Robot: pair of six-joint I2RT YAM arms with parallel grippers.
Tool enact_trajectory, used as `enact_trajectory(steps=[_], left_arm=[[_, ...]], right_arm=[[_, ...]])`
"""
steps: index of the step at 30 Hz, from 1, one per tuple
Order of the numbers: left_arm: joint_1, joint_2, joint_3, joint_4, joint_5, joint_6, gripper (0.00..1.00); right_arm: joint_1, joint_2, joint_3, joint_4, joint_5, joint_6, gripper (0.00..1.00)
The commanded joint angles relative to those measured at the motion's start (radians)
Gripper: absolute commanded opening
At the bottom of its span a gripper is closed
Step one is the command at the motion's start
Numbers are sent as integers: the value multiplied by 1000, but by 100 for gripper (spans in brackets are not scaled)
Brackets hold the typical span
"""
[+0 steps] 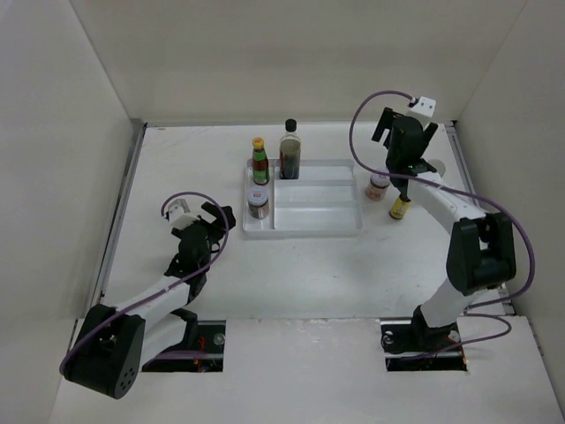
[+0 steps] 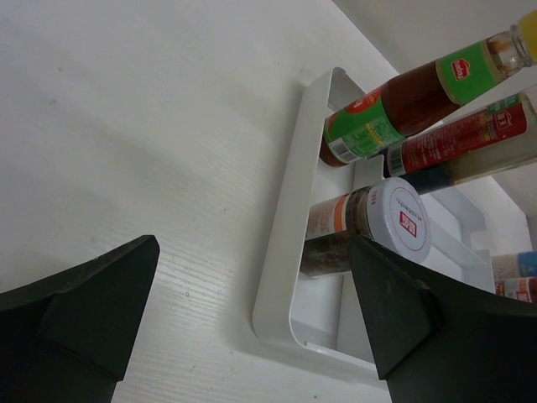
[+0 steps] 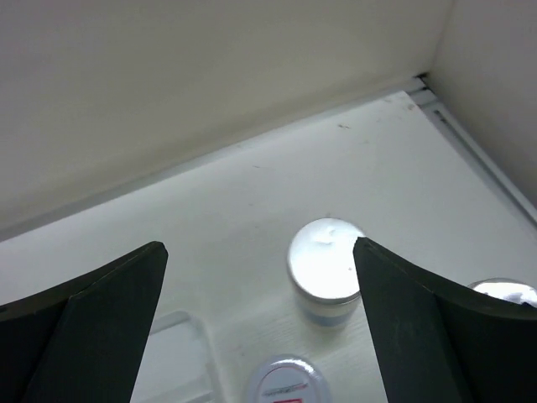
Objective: Organize the condiment bottles
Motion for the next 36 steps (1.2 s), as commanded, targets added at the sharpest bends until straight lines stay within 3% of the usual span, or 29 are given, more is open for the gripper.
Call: enact_trajectory(steps=[1, 16, 26, 31, 36], left_arm=[[8, 6, 8, 56, 22, -10, 100], [12, 44, 19, 66, 37, -12, 100], [18, 60, 21, 77, 46, -12, 100], [13, 53, 21, 77, 37, -10, 100], [13, 55, 21, 79, 37, -10, 100]], right_arm=[[-43, 82, 122, -115, 30, -7, 100], [-98, 186, 166, -190, 71, 16, 99], [-108, 200, 159, -75, 11, 36, 59], [-56, 82, 64, 139, 8, -31, 56], [76, 53, 68, 199, -4, -91, 55]])
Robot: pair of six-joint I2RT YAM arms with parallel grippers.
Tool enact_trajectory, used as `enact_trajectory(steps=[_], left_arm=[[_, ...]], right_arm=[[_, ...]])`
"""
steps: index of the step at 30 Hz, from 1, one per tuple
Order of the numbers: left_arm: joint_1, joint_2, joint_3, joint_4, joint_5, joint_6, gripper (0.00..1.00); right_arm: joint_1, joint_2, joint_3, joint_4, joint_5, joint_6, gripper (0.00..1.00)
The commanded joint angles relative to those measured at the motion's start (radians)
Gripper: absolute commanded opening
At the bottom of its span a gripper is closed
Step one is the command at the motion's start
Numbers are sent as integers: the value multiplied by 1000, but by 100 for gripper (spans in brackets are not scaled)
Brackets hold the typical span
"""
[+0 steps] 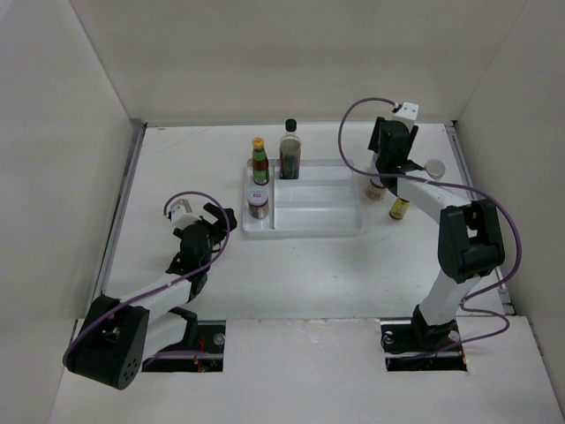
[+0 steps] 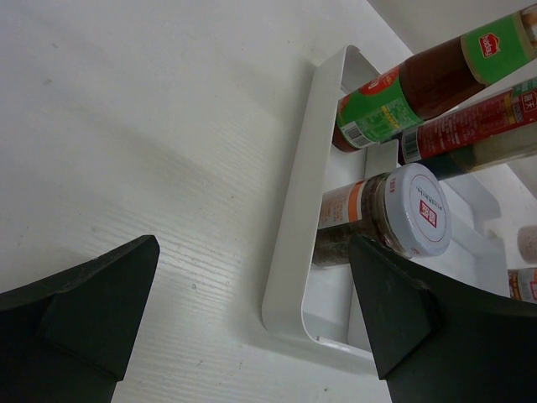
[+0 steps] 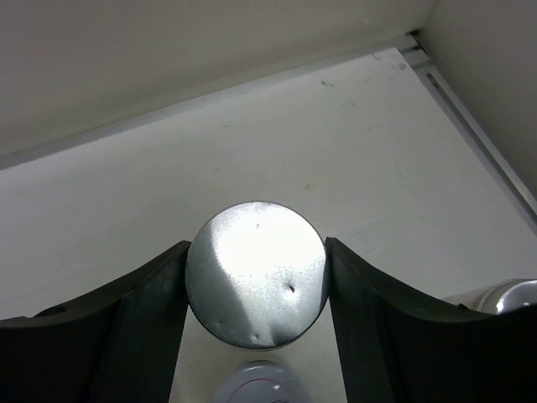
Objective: Organize the condiment bottles
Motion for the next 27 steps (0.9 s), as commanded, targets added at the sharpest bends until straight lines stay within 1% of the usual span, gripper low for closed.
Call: enact_trajectory(steps=[1, 5, 9, 12, 16, 19, 23, 25, 27], left_arm=[[1, -1, 22, 63, 2, -6, 100], [12, -13, 16, 63, 11, -8, 100], [15, -14, 16, 61, 13, -6, 100], [18, -36, 8, 61, 13, -6, 100], [21, -27, 11, 57, 21, -8, 100], [16, -30, 10, 63, 19, -8, 100], [19, -22, 11, 63, 28, -9, 100], [15, -21, 13, 63, 24, -9, 100], [19, -11, 16, 63, 28, -9, 100]], right_arm=[[121, -84, 37, 224, -20, -47, 55], [212, -27, 81, 229, -54, -27, 55], [275, 25, 130, 222, -95, 20, 55], [297, 55, 160, 209, -115, 45, 55], [313, 85, 177, 167, -120, 60, 56], [313, 91, 154, 158, -128, 67, 58], [313, 108, 134, 138, -177, 86, 62], [313, 106, 121, 132, -174, 90, 70], [313, 99, 115, 132, -180, 103, 76]])
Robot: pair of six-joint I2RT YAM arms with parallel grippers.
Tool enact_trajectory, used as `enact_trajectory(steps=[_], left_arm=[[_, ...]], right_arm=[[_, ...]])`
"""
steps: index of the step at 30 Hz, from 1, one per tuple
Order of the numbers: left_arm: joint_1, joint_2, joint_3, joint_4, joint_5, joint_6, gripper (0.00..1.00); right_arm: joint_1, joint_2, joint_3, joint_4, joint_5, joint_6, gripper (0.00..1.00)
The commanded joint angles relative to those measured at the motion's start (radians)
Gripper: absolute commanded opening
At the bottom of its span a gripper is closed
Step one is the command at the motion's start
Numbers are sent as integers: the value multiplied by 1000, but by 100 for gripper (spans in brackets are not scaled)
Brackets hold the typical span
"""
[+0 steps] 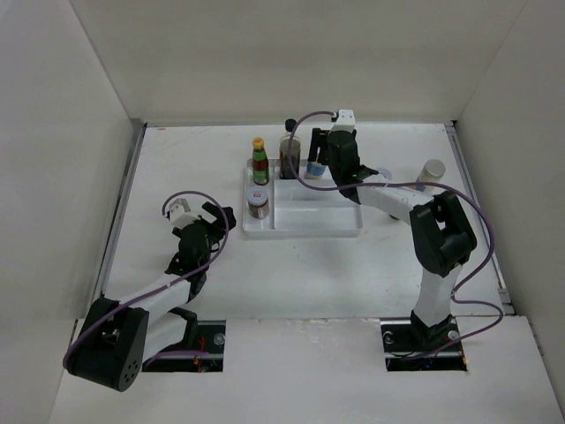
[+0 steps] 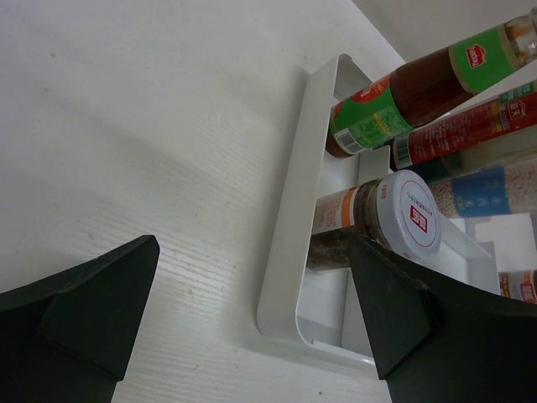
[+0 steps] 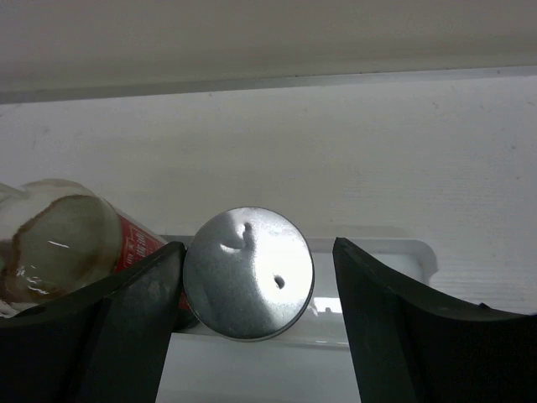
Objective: Organize the condiment bottles
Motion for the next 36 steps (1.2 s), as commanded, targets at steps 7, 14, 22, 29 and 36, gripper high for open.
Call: enact_trajectory(steps=[7, 14, 22, 29, 36], left_arm=[[8, -7, 15, 55, 17, -9, 100], [3, -13, 11, 53, 18, -11, 100], [-21, 5, 24, 40, 8, -14, 100], [-53, 10, 28, 41, -21, -9, 100], [-43, 7, 24, 47, -9, -9, 100]], right_arm=[[-22, -122, -6, 41, -10, 44, 84], [-169, -340, -138, -1, 173, 42, 90], [-443, -490, -304, -62, 418, 56, 100], [-480, -458, -354, -160, 372, 93, 100], [-513, -360, -330, -134, 223, 118, 100]])
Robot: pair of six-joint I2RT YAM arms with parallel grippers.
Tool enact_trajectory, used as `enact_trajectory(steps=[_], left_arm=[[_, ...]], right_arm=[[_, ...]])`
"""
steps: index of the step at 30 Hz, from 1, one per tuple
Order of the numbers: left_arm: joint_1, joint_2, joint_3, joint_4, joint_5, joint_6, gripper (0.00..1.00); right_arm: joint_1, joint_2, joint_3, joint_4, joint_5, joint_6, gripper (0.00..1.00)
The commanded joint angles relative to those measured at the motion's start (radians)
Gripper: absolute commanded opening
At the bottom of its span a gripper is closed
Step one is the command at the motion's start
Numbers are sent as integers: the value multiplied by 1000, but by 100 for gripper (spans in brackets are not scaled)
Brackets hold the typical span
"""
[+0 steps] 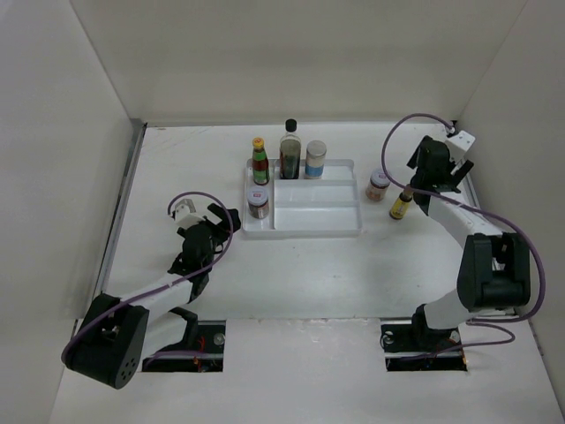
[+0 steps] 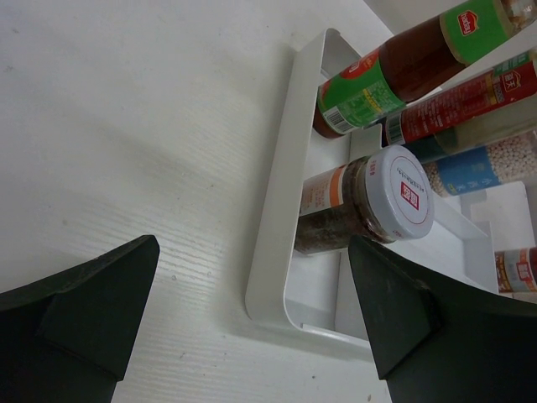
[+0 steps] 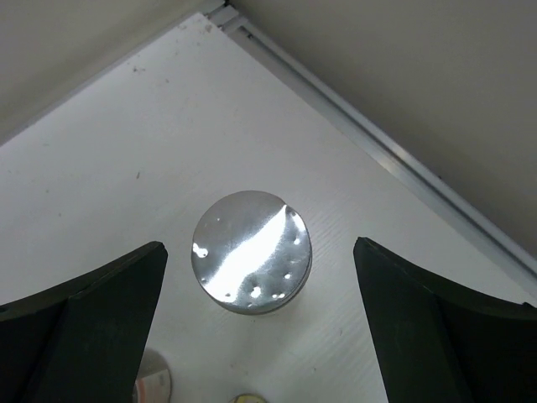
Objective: Organize the condiment bottles
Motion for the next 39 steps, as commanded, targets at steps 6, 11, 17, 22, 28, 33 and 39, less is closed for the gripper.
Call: enact_trajectory(steps=[6, 11, 17, 22, 28, 33, 39], left_arm=[[15, 8, 33, 43, 16, -6, 100], [18, 16, 33, 46, 23, -7, 100], [19, 29, 36, 55, 32, -7, 100], [26, 8, 27, 63, 27, -7, 100], [39, -15, 15, 65, 27, -7, 100], [44, -21, 10, 66, 32, -9, 100], [46, -17, 11, 66, 36, -9, 100]], right_arm=[[-60, 136, 102, 28, -139, 43, 94], [-61, 124, 91, 83, -121, 40, 58], [-9, 7, 92, 245, -30, -101, 51], [124, -45, 121, 370, -93, -161, 50], [279, 44, 203, 348, -193, -134, 49], [347, 123, 240, 347, -220, -124, 50], [389, 196, 235, 327, -245, -95, 50]])
